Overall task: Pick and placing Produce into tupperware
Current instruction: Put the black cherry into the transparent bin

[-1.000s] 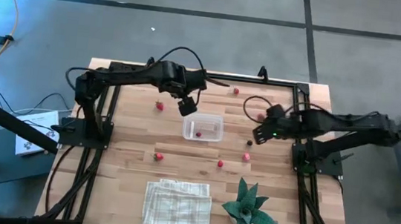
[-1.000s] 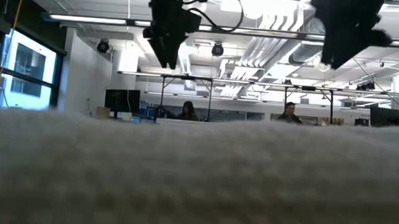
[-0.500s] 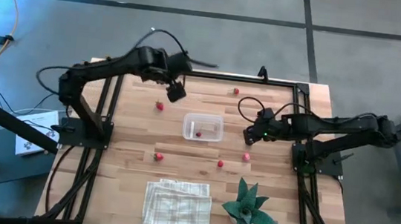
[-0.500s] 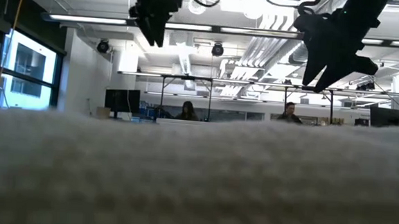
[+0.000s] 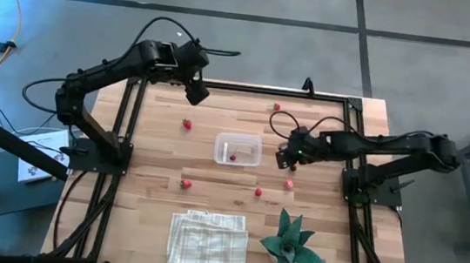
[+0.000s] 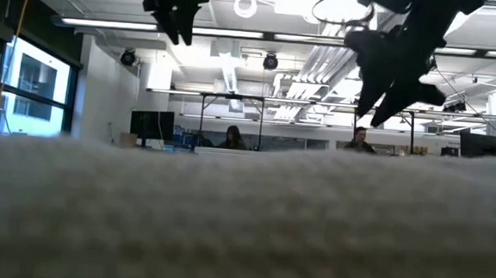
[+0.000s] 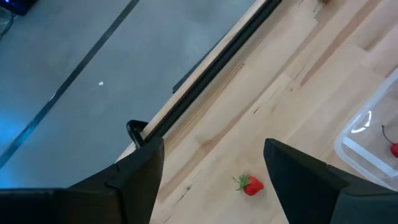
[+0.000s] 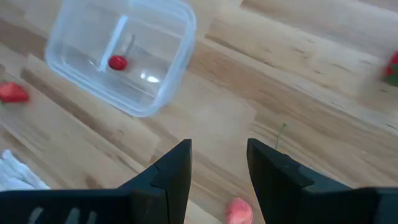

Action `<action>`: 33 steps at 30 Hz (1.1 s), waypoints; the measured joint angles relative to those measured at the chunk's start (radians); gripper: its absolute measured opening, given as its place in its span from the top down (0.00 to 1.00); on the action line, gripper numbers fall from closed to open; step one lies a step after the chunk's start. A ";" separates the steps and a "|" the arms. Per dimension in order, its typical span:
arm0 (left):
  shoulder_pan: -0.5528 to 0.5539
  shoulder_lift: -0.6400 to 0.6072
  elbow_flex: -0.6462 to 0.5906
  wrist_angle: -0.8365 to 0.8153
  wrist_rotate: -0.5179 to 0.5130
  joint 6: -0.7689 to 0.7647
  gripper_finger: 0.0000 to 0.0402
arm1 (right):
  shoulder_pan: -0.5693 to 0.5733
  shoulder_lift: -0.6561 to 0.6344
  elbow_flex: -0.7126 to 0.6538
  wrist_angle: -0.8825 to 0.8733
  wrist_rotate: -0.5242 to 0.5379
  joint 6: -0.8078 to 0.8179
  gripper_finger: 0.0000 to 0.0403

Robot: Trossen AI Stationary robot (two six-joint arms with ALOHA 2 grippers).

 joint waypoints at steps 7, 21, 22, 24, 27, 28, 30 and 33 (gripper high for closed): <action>0.000 0.000 0.000 -0.002 0.006 0.000 0.34 | -0.054 0.083 0.000 -0.005 -0.063 -0.076 0.64; 0.000 0.000 0.000 -0.006 0.010 -0.011 0.34 | -0.109 0.217 0.000 -0.011 -0.158 -0.115 0.64; 0.000 0.000 0.000 -0.006 0.009 -0.011 0.34 | -0.109 0.230 0.000 -0.011 -0.165 -0.116 0.64; 0.000 0.000 0.000 -0.006 0.010 -0.011 0.34 | -0.109 0.253 0.000 -0.016 -0.166 -0.115 0.64; 0.000 0.000 0.000 -0.006 0.010 -0.019 0.34 | -0.113 0.278 0.000 -0.033 -0.158 -0.114 0.64; 0.000 0.000 0.000 -0.006 0.010 -0.019 0.34 | -0.115 0.285 0.000 -0.037 -0.157 -0.114 0.64; 0.000 0.000 0.000 -0.006 0.010 -0.020 0.34 | -0.116 0.297 0.000 -0.045 -0.156 -0.117 0.64; 0.000 0.000 0.000 -0.006 0.010 -0.025 0.34 | -0.116 0.317 0.000 -0.052 -0.155 -0.132 0.64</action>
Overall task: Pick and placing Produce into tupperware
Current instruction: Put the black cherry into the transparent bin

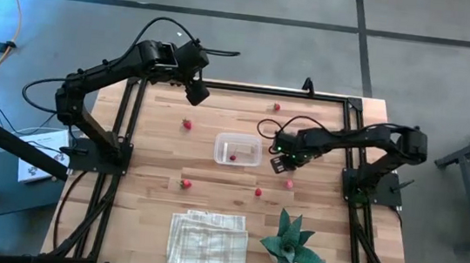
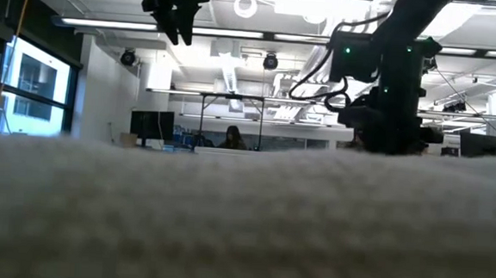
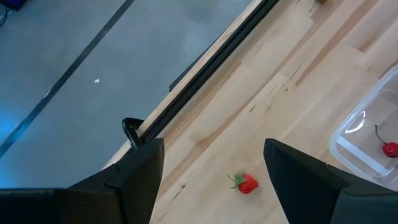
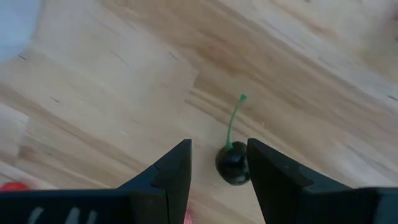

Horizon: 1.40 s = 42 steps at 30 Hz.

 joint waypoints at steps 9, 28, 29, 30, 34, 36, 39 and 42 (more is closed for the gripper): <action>0.000 0.000 0.000 0.000 0.000 -0.004 0.34 | 0.000 0.060 0.000 0.018 0.004 -0.043 0.64; 0.000 0.000 0.000 -0.019 0.006 -0.048 0.34 | 0.000 -0.052 0.006 0.089 0.008 -0.052 0.99; 0.000 0.000 0.000 -0.019 0.006 -0.051 0.34 | 0.000 -0.073 0.020 0.090 0.010 -0.050 0.99; 0.000 0.000 0.000 -0.020 0.006 -0.054 0.34 | 0.000 -0.094 0.038 0.093 0.017 -0.054 1.00; 0.000 0.000 0.000 -0.021 0.008 -0.062 0.34 | 0.001 -0.147 0.153 0.097 0.079 -0.128 1.00; 0.000 0.000 0.000 -0.020 0.008 -0.064 0.34 | 0.001 -0.146 0.222 0.092 0.105 -0.192 1.00; 0.000 0.000 0.000 -0.020 0.008 -0.071 0.34 | -0.006 -0.109 0.328 0.096 0.113 -0.293 1.00; 0.000 0.000 0.000 -0.020 0.008 -0.072 0.34 | -0.006 -0.034 0.424 0.088 0.108 -0.384 1.00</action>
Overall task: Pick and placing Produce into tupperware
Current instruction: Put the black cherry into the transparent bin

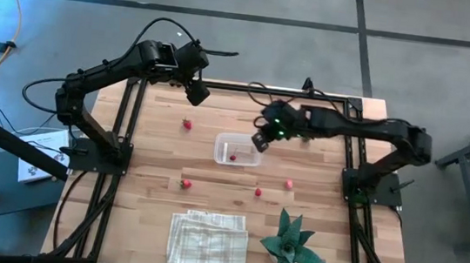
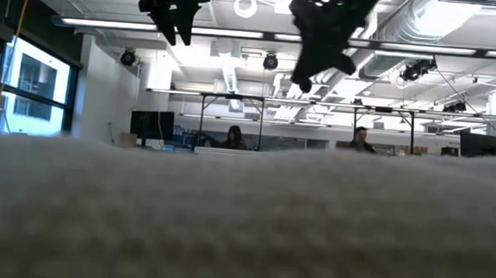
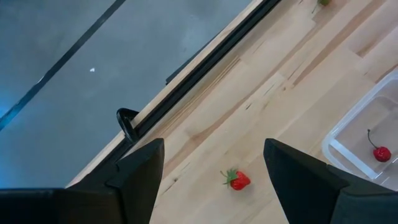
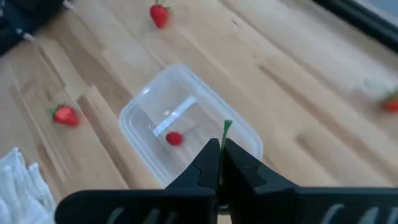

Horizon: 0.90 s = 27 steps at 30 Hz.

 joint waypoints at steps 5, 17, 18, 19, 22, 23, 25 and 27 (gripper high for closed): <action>0.000 0.000 0.000 0.000 0.000 0.000 0.34 | 0.000 0.166 0.125 -0.008 -0.079 -0.114 1.00; 0.000 0.000 0.000 -0.021 0.000 0.000 0.34 | 0.000 0.411 0.222 -0.084 -0.228 -0.241 1.00; 0.000 0.000 0.000 -0.021 0.000 0.000 0.34 | 0.000 0.418 0.221 -0.092 -0.244 -0.245 1.00; 0.000 0.000 0.000 -0.021 0.000 0.000 0.34 | 0.000 0.424 0.221 -0.095 -0.255 -0.250 1.00; 0.000 0.000 0.000 -0.021 0.000 0.000 0.34 | 0.000 0.427 0.220 -0.093 -0.286 -0.254 0.99; 0.000 0.000 0.000 -0.020 0.000 0.000 0.34 | -0.002 0.427 0.221 -0.089 -0.293 -0.254 0.98; 0.000 0.000 0.000 -0.020 0.000 -0.001 0.34 | -0.002 0.427 0.220 -0.091 -0.294 -0.255 0.93; 0.000 0.000 0.000 -0.020 0.000 -0.006 0.34 | -0.005 0.427 0.220 -0.092 -0.293 -0.269 0.88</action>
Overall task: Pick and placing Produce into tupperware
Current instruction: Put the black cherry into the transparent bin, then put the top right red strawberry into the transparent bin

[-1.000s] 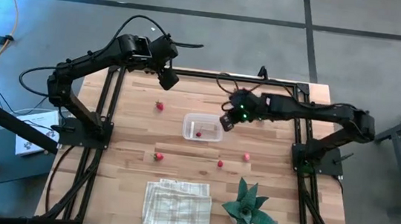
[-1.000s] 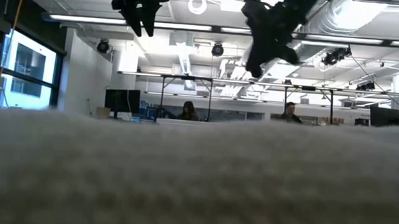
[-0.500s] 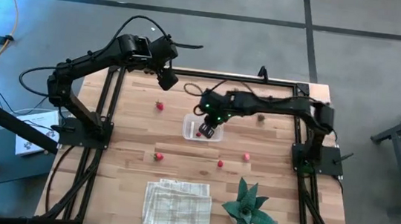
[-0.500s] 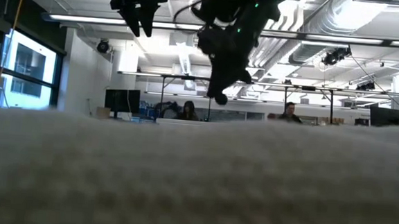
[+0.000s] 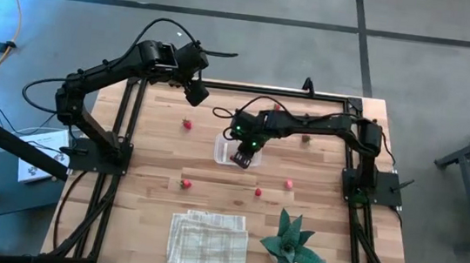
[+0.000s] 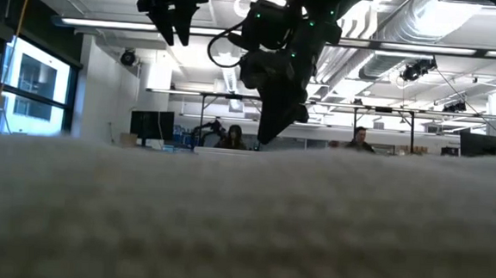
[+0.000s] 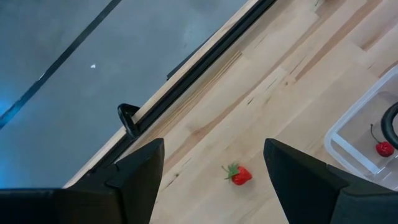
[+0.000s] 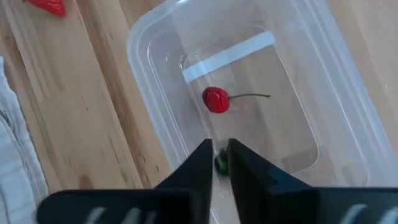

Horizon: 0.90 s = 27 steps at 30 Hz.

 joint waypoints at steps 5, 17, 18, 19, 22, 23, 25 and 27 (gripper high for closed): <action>0.000 0.000 0.000 0.000 0.000 -0.003 0.34 | -0.009 0.000 0.000 -0.001 0.000 -0.001 0.72; 0.000 0.000 0.000 0.001 0.000 -0.009 0.34 | -0.066 -0.003 0.234 -0.453 0.257 -0.071 0.57; 0.000 0.000 0.000 0.001 0.000 -0.009 0.34 | -0.075 -0.005 0.250 -0.491 0.285 -0.072 0.57; 0.000 0.000 0.000 0.001 0.000 -0.009 0.34 | -0.085 -0.012 0.258 -0.524 0.307 -0.072 0.57; 0.000 0.000 0.000 0.001 0.000 -0.008 0.34 | -0.121 -0.072 0.236 -0.569 0.342 -0.052 0.57; 0.000 0.000 0.000 0.000 0.000 -0.007 0.34 | -0.135 -0.106 0.214 -0.574 0.349 -0.042 0.57; 0.000 0.000 0.000 -0.001 0.000 -0.007 0.34 | -0.165 -0.189 0.151 -0.579 0.349 -0.004 0.57; 0.000 0.000 0.000 0.000 0.000 -0.005 0.34 | -0.193 -0.289 0.070 -0.566 0.350 0.059 0.57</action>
